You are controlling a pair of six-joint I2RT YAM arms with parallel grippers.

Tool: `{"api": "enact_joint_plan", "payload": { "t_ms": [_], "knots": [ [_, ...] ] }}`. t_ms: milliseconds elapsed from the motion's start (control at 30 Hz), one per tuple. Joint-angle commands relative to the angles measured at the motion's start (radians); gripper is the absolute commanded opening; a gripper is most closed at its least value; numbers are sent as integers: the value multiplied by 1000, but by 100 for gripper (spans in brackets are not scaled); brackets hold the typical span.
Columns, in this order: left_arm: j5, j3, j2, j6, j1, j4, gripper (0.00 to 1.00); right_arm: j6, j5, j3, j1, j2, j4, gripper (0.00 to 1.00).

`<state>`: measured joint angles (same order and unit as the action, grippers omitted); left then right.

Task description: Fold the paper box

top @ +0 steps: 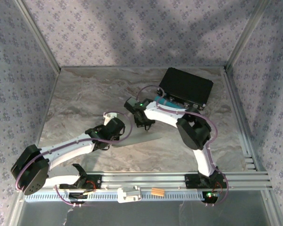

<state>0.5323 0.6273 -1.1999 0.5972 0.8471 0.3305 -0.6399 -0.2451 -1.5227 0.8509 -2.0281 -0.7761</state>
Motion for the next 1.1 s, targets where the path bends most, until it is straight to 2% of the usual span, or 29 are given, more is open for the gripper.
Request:
{"api": "enact_joint_plan", "payload": {
  "t_ms": [0, 233, 400, 567, 633, 667, 767, 900, 1067],
  "knots": [
    [-34, 15, 16, 10, 25, -111, 0, 57, 158, 53, -23, 73, 161, 23],
    [-31, 14, 3, 12, 32, -113, 0, 87, 249, 73, -93, 96, 214, 37],
    [-27, 17, 5, 4, 32, -107, 0, 94, 236, 57, -115, 100, 196, 38],
    [-32, 17, 1, 4, 33, -110, 0, 92, 206, 55, -130, 86, 179, 19],
    [-34, 19, -6, 4, 33, -113, 0, 94, 177, 47, -125, 79, 150, 2],
    [-39, 21, -11, 5, 33, -114, 0, 96, 158, 34, -119, 70, 131, 0],
    [-65, 22, -28, 28, 25, -122, 0, 107, 97, -5, -87, 51, 51, 0],
    [-167, 18, -70, 75, -28, -135, 1, 124, 61, 28, -44, 66, 26, 0],
    [-288, 28, -165, 102, -106, -151, 13, 144, 77, 61, -37, 73, 35, 0]
  ]
}}
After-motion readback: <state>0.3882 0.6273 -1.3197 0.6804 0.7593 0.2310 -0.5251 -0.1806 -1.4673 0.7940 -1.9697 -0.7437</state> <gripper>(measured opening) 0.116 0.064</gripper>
